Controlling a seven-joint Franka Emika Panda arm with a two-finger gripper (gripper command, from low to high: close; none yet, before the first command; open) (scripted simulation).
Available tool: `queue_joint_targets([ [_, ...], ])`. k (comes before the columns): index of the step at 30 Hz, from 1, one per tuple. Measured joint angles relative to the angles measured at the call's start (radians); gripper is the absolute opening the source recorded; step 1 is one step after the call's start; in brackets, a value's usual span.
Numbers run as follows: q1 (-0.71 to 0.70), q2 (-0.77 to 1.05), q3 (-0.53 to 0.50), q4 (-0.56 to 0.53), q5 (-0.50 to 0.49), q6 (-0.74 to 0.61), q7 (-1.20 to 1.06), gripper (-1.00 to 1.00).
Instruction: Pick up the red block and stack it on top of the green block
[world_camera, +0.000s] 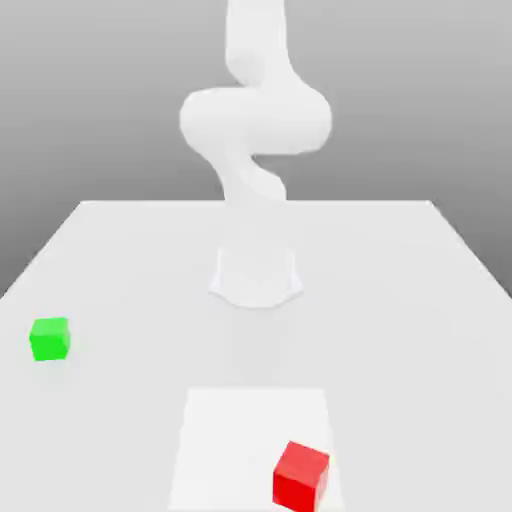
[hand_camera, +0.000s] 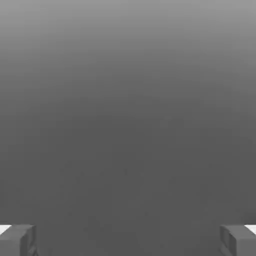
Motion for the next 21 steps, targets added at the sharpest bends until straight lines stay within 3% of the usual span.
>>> queue_joint_targets([
  [14, -0.160, 0.522, 0.189, -0.069, -0.221, 0.156, 0.411, 0.00],
  [21, -0.161, 0.759, 0.203, -0.107, -0.234, 0.247, 0.545, 0.00],
])
